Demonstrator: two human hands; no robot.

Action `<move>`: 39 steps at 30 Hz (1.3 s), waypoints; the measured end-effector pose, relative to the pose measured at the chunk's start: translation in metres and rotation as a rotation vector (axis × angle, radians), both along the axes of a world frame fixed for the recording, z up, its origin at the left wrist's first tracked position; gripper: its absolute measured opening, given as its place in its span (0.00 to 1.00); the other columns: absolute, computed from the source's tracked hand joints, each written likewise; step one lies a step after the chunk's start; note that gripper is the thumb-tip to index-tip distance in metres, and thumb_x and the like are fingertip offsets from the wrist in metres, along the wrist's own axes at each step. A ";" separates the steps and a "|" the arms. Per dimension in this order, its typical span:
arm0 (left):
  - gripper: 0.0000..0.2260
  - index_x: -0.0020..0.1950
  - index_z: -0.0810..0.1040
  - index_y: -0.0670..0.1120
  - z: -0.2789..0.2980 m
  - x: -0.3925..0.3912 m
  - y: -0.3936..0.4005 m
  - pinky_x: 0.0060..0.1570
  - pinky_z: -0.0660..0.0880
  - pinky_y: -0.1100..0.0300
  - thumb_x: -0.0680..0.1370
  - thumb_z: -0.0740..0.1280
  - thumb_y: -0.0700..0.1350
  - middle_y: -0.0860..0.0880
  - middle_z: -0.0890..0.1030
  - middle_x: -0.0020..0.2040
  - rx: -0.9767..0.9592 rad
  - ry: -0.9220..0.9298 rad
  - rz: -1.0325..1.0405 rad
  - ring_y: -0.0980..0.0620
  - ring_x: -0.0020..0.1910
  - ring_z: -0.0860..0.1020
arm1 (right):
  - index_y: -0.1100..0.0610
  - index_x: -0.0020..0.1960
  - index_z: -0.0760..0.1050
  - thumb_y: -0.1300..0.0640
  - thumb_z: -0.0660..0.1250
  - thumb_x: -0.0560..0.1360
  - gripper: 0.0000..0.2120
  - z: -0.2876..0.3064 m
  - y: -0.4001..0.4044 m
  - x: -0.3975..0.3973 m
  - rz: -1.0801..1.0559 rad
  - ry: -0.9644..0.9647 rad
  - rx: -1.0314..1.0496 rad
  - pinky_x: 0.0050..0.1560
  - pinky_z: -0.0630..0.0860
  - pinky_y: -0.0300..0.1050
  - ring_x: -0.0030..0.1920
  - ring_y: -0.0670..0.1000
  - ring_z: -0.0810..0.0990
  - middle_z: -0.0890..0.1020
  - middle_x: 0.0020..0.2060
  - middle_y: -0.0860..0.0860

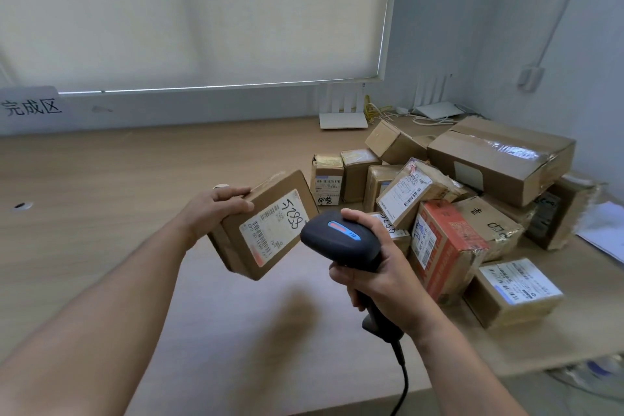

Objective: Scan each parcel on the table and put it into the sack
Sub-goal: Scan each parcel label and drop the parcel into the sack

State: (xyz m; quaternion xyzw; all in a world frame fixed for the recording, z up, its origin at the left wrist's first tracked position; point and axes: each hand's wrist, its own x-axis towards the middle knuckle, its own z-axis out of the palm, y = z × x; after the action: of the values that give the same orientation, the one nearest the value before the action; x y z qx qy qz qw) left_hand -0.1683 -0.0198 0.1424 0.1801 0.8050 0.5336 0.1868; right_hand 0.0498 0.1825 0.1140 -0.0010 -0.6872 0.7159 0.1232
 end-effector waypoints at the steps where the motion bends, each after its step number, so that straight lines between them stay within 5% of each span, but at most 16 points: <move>1: 0.27 0.50 0.80 0.60 0.004 -0.001 0.000 0.45 0.76 0.60 0.52 0.73 0.59 0.49 0.82 0.53 -0.027 0.006 -0.014 0.52 0.47 0.81 | 0.36 0.62 0.73 0.63 0.75 0.66 0.32 0.000 0.000 0.001 0.003 -0.001 -0.001 0.25 0.73 0.45 0.27 0.58 0.73 0.77 0.56 0.55; 7: 0.24 0.56 0.80 0.58 0.013 -0.006 0.003 0.42 0.76 0.60 0.59 0.73 0.54 0.49 0.84 0.48 -0.069 0.031 -0.043 0.51 0.46 0.82 | 0.37 0.63 0.72 0.63 0.74 0.66 0.32 -0.002 -0.003 0.003 0.029 -0.013 -0.006 0.25 0.73 0.44 0.26 0.55 0.74 0.76 0.57 0.60; 21: 0.27 0.56 0.80 0.58 0.010 -0.003 -0.004 0.43 0.76 0.59 0.57 0.74 0.55 0.48 0.84 0.50 -0.054 0.039 -0.050 0.49 0.47 0.82 | 0.39 0.64 0.72 0.64 0.74 0.66 0.32 -0.005 -0.011 0.004 0.033 0.012 -0.056 0.25 0.73 0.45 0.26 0.56 0.74 0.76 0.56 0.60; 26: 0.43 0.71 0.68 0.55 0.001 0.005 -0.012 0.48 0.76 0.56 0.56 0.73 0.59 0.50 0.79 0.54 0.000 0.037 0.032 0.49 0.50 0.81 | 0.36 0.62 0.73 0.63 0.74 0.66 0.32 -0.002 -0.014 0.007 0.011 0.031 -0.064 0.25 0.73 0.44 0.27 0.55 0.75 0.76 0.58 0.59; 28: 0.36 0.73 0.63 0.54 -0.009 0.015 -0.015 0.49 0.75 0.56 0.68 0.71 0.56 0.53 0.77 0.52 0.046 0.014 0.105 0.51 0.49 0.78 | 0.36 0.61 0.73 0.64 0.74 0.66 0.32 -0.002 -0.016 0.009 0.010 0.043 -0.076 0.26 0.73 0.44 0.27 0.55 0.75 0.75 0.58 0.58; 31: 0.16 0.66 0.68 0.49 -0.029 0.033 -0.021 0.49 0.77 0.48 0.80 0.59 0.52 0.45 0.78 0.56 0.181 -0.187 0.220 0.49 0.47 0.78 | 0.36 0.62 0.73 0.64 0.74 0.66 0.32 -0.002 -0.021 0.010 0.025 0.050 -0.092 0.26 0.74 0.45 0.28 0.56 0.75 0.75 0.60 0.56; 36: 0.20 0.67 0.71 0.52 -0.047 0.052 -0.039 0.38 0.78 0.52 0.79 0.55 0.59 0.44 0.78 0.59 0.318 -0.326 0.414 0.46 0.51 0.77 | 0.37 0.61 0.73 0.64 0.74 0.65 0.31 -0.003 -0.041 0.007 0.033 0.034 -0.102 0.25 0.72 0.47 0.27 0.58 0.73 0.78 0.56 0.56; 39: 0.29 0.73 0.62 0.52 -0.053 0.058 -0.056 0.39 0.79 0.50 0.74 0.64 0.59 0.44 0.76 0.62 0.360 -0.326 0.439 0.43 0.55 0.77 | 0.38 0.63 0.72 0.64 0.74 0.66 0.32 -0.002 -0.054 0.004 0.067 0.030 -0.093 0.26 0.73 0.49 0.28 0.58 0.73 0.78 0.55 0.53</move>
State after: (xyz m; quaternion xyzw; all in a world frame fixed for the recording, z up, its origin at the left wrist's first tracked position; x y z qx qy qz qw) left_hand -0.1103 -0.0757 0.0898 -0.0555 0.6767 0.7168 0.1588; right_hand 0.0539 0.1289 0.1124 0.0270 -0.6511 0.7507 0.1089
